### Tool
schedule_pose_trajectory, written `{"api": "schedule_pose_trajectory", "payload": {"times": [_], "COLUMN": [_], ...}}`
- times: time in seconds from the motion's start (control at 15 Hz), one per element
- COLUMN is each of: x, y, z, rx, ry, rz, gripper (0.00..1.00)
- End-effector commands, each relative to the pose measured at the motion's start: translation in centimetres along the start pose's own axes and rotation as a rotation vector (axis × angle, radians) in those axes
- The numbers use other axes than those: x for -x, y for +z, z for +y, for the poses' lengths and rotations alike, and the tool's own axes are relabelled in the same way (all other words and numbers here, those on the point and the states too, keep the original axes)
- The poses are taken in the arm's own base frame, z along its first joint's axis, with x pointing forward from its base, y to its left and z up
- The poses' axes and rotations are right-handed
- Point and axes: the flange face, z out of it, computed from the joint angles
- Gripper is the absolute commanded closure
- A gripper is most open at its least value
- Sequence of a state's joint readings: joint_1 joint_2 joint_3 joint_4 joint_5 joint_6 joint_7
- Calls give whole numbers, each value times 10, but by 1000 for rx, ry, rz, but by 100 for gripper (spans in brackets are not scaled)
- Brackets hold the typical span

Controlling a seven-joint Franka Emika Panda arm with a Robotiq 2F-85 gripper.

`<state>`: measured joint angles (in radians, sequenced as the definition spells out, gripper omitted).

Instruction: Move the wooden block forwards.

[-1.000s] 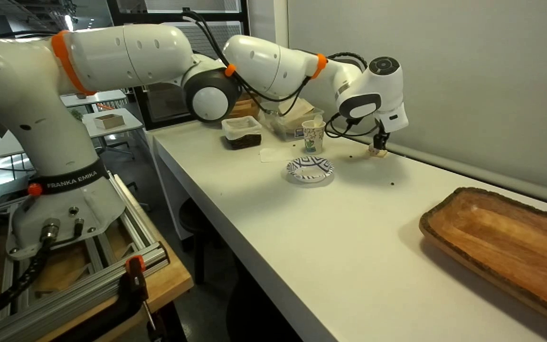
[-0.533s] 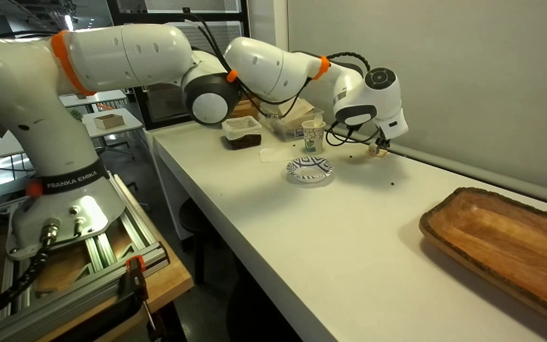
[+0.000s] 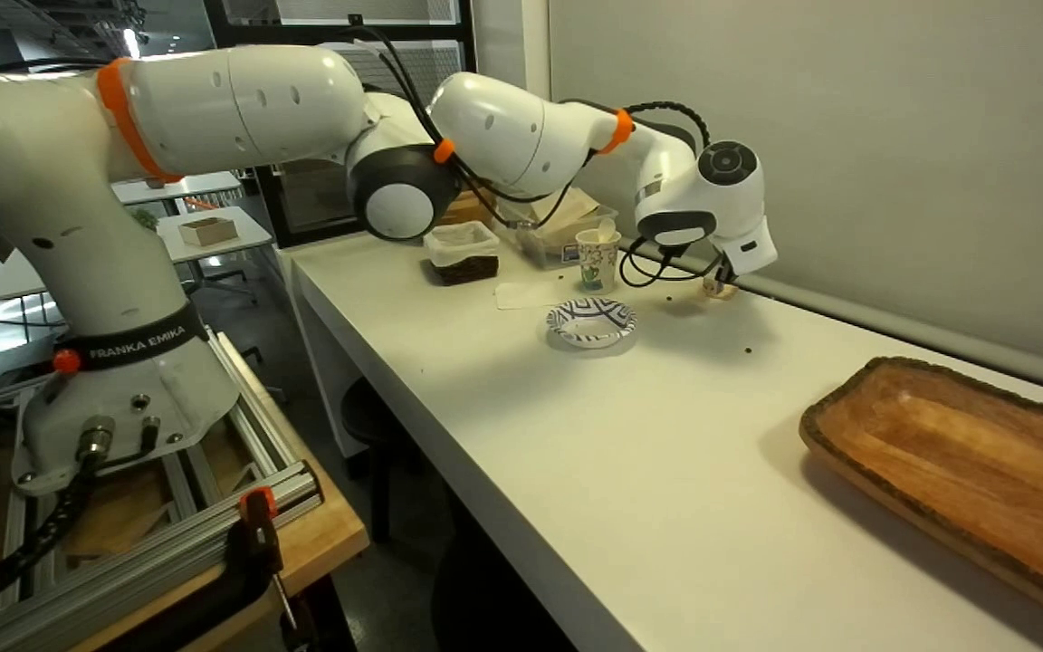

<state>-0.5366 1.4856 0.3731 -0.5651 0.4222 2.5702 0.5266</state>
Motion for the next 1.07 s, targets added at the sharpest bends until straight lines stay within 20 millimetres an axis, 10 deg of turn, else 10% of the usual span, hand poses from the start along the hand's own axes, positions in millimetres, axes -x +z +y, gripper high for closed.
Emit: {"api": "schedule_pose_trajectory", "payload": {"times": [0.0,1.0], "x": [-3,-8], "y": [4,6], "z": [11,31], "rx": [4,153], "ry": [11,35], "rz": [-30,-92], "gripper": [100,100]}}
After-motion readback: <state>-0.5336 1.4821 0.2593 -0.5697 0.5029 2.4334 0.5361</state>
